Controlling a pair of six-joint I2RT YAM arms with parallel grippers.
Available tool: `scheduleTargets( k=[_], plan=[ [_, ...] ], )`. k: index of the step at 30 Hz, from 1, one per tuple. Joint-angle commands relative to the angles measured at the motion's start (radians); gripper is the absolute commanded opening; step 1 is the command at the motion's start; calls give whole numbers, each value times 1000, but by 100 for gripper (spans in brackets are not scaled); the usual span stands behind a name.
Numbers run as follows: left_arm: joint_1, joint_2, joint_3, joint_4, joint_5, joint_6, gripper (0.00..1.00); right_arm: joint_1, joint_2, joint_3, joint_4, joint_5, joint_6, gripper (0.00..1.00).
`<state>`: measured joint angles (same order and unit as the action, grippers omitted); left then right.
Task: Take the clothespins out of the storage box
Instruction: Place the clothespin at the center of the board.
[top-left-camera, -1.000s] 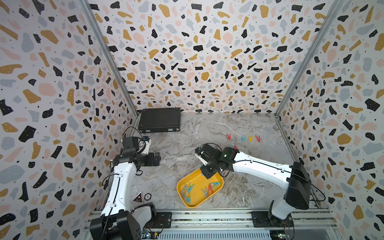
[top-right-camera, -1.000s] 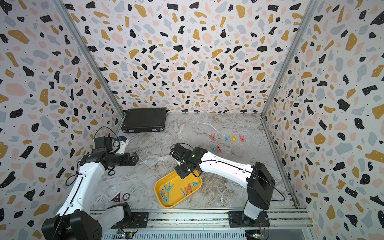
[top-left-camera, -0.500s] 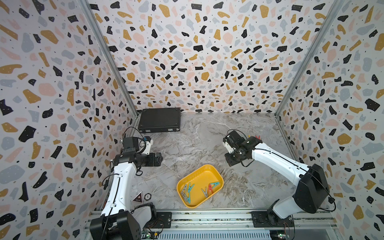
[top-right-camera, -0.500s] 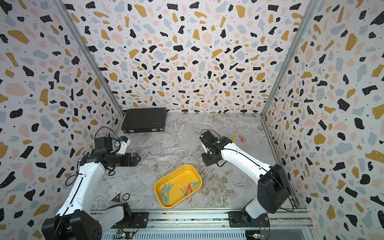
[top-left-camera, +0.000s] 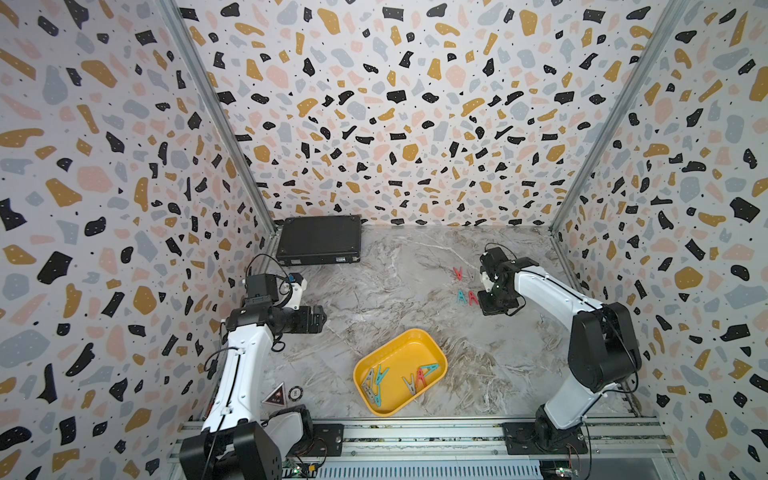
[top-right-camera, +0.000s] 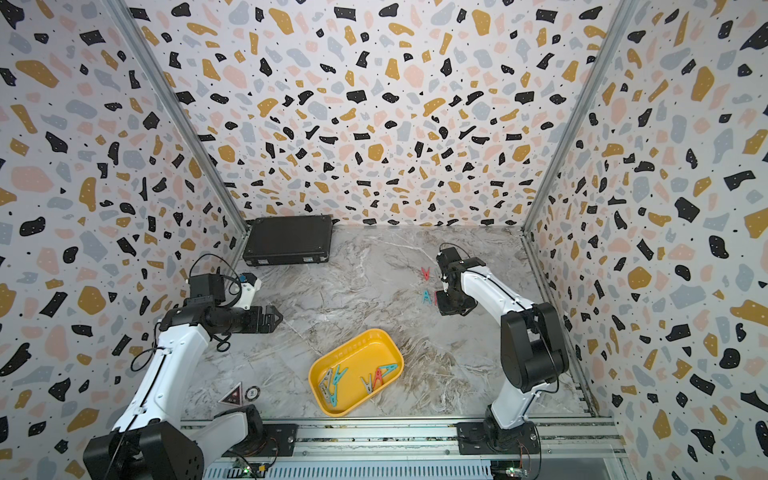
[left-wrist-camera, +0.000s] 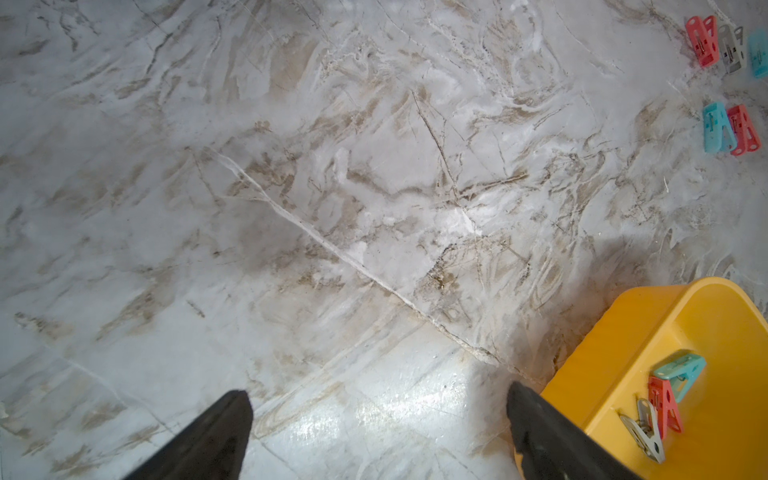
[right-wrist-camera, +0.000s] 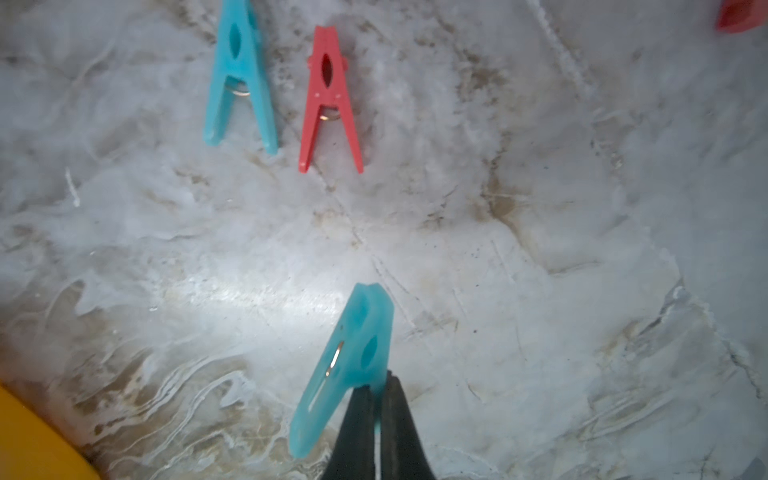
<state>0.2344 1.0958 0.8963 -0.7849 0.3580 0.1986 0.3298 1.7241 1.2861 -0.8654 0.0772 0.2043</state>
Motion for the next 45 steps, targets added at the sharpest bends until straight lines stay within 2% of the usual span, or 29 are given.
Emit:
scheduleTargets(
  k=[1,12,22,29,34,45],
  plan=[
    [3,-8,-1,5,-5,13,100,-18,24,70,-26,51,-9,0],
    [3,-13,-3,5,-7,13,100,-45,205,215,-30,113,-37,0],
    [2,-16,-3,6,-6,16,100,-58,320,285,-31,112,-50,0],
    [3,-17,-1,6,-5,15,100,-58,360,320,-40,133,-58,0],
    [3,-20,-3,7,-7,14,100,-58,359,320,-40,127,-58,8],
    [2,-20,-3,9,-10,13,100,-56,305,305,-52,120,-45,17]
  ],
)
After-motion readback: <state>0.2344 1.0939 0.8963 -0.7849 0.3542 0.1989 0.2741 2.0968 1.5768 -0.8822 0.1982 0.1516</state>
